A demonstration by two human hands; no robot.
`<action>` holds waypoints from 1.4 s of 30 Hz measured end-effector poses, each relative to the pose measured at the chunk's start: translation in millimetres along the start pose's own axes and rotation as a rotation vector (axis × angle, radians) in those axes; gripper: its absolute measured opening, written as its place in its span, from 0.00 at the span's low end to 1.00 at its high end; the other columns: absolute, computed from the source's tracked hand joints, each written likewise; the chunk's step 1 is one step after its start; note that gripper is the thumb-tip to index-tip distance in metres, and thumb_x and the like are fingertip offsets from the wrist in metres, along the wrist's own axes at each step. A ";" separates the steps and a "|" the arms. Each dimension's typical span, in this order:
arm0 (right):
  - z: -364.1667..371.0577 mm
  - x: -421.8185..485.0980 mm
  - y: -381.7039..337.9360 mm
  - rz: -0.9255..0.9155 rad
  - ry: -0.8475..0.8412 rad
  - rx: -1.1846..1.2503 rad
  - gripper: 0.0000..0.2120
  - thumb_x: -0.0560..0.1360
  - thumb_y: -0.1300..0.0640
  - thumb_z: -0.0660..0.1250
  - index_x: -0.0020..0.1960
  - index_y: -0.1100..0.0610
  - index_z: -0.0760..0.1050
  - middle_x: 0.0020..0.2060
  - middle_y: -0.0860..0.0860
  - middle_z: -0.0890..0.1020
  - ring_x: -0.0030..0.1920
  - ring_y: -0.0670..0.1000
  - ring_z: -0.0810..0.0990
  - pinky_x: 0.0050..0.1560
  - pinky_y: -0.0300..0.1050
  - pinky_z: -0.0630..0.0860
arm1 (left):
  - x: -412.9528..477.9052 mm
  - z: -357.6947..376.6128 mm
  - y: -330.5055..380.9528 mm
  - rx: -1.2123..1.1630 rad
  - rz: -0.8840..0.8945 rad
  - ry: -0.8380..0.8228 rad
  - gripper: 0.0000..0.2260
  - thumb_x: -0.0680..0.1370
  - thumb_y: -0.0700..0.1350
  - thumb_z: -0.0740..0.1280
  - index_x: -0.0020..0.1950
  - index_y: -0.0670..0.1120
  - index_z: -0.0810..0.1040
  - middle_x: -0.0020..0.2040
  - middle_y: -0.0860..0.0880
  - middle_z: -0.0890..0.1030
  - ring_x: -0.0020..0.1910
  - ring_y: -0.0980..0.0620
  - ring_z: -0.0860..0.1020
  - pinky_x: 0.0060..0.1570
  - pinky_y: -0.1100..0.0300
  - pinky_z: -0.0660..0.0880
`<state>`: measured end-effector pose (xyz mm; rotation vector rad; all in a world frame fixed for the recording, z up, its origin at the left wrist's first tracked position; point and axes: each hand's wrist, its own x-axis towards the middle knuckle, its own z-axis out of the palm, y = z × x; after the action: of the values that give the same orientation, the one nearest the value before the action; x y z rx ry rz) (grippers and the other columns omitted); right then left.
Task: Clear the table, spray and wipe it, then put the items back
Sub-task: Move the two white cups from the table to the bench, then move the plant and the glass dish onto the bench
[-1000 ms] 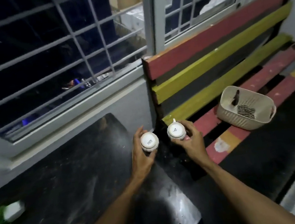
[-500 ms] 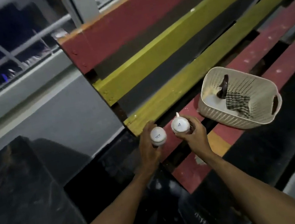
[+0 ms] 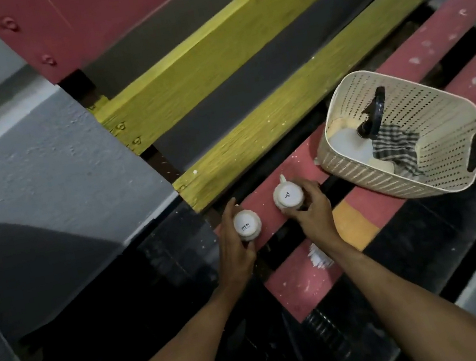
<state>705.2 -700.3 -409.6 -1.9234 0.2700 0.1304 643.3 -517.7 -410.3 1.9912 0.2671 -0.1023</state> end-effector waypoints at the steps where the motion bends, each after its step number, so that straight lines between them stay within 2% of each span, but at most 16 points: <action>1: -0.2 -0.5 -0.2 0.003 -0.006 0.001 0.31 0.63 0.67 0.79 0.62 0.51 0.76 0.58 0.51 0.77 0.59 0.50 0.77 0.60 0.44 0.76 | -0.8 0.7 -0.8 -0.001 -0.008 0.007 0.36 0.79 0.43 0.73 0.81 0.52 0.58 0.75 0.51 0.70 0.74 0.55 0.71 0.73 0.46 0.72; 5: 0.1 1.9 -0.6 0.021 -0.025 0.023 0.31 0.64 0.70 0.77 0.61 0.50 0.75 0.57 0.48 0.77 0.57 0.44 0.77 0.55 0.32 0.74 | -1.5 4.6 -6.9 0.005 -0.027 0.041 0.36 0.79 0.44 0.74 0.81 0.51 0.57 0.77 0.52 0.66 0.76 0.54 0.68 0.74 0.47 0.70; 10: -1.4 6.3 -1.4 0.058 -0.078 0.012 0.33 0.63 0.72 0.76 0.65 0.57 0.74 0.55 0.44 0.77 0.53 0.32 0.75 0.53 0.27 0.72 | -3.1 6.8 -16.1 0.046 -0.075 0.033 0.42 0.74 0.39 0.76 0.81 0.55 0.55 0.77 0.50 0.67 0.76 0.49 0.68 0.74 0.45 0.70; 12: -4.1 3.4 -2.8 0.090 -0.104 0.020 0.38 0.62 0.72 0.78 0.69 0.58 0.70 0.59 0.44 0.77 0.59 0.38 0.76 0.60 0.32 0.72 | -5.8 4.7 -16.7 0.055 -0.076 -0.013 0.46 0.71 0.36 0.77 0.81 0.51 0.55 0.77 0.48 0.66 0.76 0.49 0.67 0.75 0.46 0.69; 14: -8.9 -8.2 -13.0 0.103 -0.123 0.032 0.39 0.63 0.71 0.78 0.69 0.52 0.69 0.61 0.43 0.75 0.61 0.40 0.76 0.59 0.32 0.73 | -13.3 -6.8 -9.8 0.062 -0.068 -0.050 0.46 0.69 0.37 0.79 0.80 0.50 0.57 0.77 0.48 0.66 0.75 0.51 0.68 0.74 0.54 0.68; 17: -15.1 -29.5 -32.9 0.062 -0.088 -0.024 0.36 0.65 0.69 0.77 0.67 0.50 0.69 0.59 0.45 0.74 0.57 0.37 0.75 0.54 0.26 0.72 | -26.5 -27.7 9.1 0.084 -0.048 -0.095 0.43 0.68 0.38 0.80 0.76 0.52 0.60 0.71 0.54 0.65 0.68 0.64 0.65 0.66 0.78 0.60; 19: -17.3 -55.4 -60.6 0.017 -0.055 -0.085 0.32 0.66 0.67 0.76 0.67 0.54 0.71 0.59 0.49 0.73 0.59 0.47 0.75 0.58 0.37 0.74 | -43.8 -56.2 34.5 0.100 -0.045 -0.073 0.40 0.67 0.38 0.80 0.75 0.47 0.65 0.69 0.53 0.66 0.65 0.66 0.65 0.60 0.85 0.58; 21: -15.4 -78.3 -85.7 0.003 -0.028 -0.138 0.29 0.68 0.66 0.74 0.67 0.57 0.71 0.61 0.52 0.72 0.61 0.53 0.74 0.62 0.47 0.74 | -58.3 -78.9 55.4 0.104 -0.047 -0.025 0.37 0.67 0.37 0.81 0.73 0.43 0.70 0.67 0.50 0.70 0.64 0.59 0.69 0.60 0.82 0.62; 22: -11.9 -94.4 -103.5 -0.010 -0.026 -0.151 0.27 0.70 0.65 0.73 0.67 0.58 0.72 0.62 0.54 0.72 0.63 0.55 0.73 0.64 0.47 0.72 | -68.6 -94.0 65.5 0.101 -0.039 -0.002 0.36 0.66 0.37 0.80 0.72 0.42 0.72 0.66 0.48 0.72 0.64 0.55 0.72 0.62 0.78 0.64; 25: 6.2 -145.7 -155.2 -0.086 -0.029 -0.175 0.21 0.72 0.66 0.71 0.64 0.61 0.76 0.64 0.57 0.73 0.62 0.53 0.73 0.58 0.22 0.64 | -107.2 -145.0 95.2 0.139 -0.026 0.054 0.32 0.65 0.37 0.80 0.68 0.40 0.76 0.64 0.42 0.76 0.64 0.45 0.76 0.67 0.61 0.70; 27: 21.9 -173.9 -180.6 -0.149 -0.018 -0.176 0.18 0.71 0.68 0.71 0.61 0.62 0.78 0.61 0.57 0.75 0.60 0.52 0.74 0.55 0.18 0.61 | -133.0 -174.3 105.8 0.157 0.001 0.086 0.28 0.66 0.37 0.80 0.65 0.39 0.79 0.62 0.41 0.79 0.63 0.44 0.77 0.67 0.55 0.71; 28: 35.8 -196.6 -196.5 -0.171 -0.036 -0.164 0.18 0.71 0.68 0.71 0.61 0.61 0.79 0.60 0.58 0.75 0.61 0.53 0.75 0.57 0.21 0.63 | -155.6 -198.3 108.8 0.153 0.009 0.102 0.27 0.67 0.38 0.79 0.64 0.39 0.79 0.62 0.41 0.79 0.62 0.45 0.77 0.67 0.56 0.71; 32: 89.0 -284.2 -243.8 -0.284 -0.117 -0.156 0.19 0.69 0.66 0.73 0.60 0.58 0.79 0.60 0.55 0.75 0.63 0.54 0.74 0.68 0.49 0.70 | -243.5 -288.0 104.0 0.139 -0.009 0.204 0.20 0.72 0.37 0.77 0.64 0.43 0.80 0.62 0.44 0.80 0.61 0.49 0.77 0.62 0.76 0.65; 36: 137.6 -377.0 -274.7 -0.354 -0.138 -0.174 0.18 0.70 0.66 0.74 0.59 0.59 0.80 0.58 0.55 0.77 0.59 0.51 0.76 0.62 0.34 0.66 | -333.1 -367.2 82.7 0.058 0.003 0.290 0.19 0.73 0.37 0.77 0.63 0.41 0.82 0.59 0.45 0.83 0.58 0.49 0.82 0.65 0.55 0.76; 38: 169.4 -438.1 -288.1 -0.371 -0.179 -0.169 0.16 0.71 0.66 0.74 0.58 0.58 0.80 0.57 0.53 0.77 0.58 0.49 0.76 0.60 0.31 0.65 | -390.3 -413.8 65.0 0.025 0.001 0.350 0.18 0.73 0.36 0.77 0.63 0.41 0.82 0.58 0.45 0.84 0.55 0.49 0.82 0.62 0.57 0.78; 42: 228.2 -542.9 -303.1 -0.405 -0.281 -0.177 0.15 0.72 0.65 0.74 0.58 0.57 0.80 0.55 0.49 0.77 0.57 0.48 0.77 0.56 0.27 0.68 | -489.8 -490.9 22.0 -0.070 -0.078 0.463 0.17 0.75 0.35 0.75 0.63 0.43 0.81 0.56 0.47 0.84 0.51 0.54 0.81 0.51 0.71 0.76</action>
<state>264.3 -316.5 -98.1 -2.0653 -0.3282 0.1557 149.1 -151.6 -89.2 1.9154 0.6356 0.3188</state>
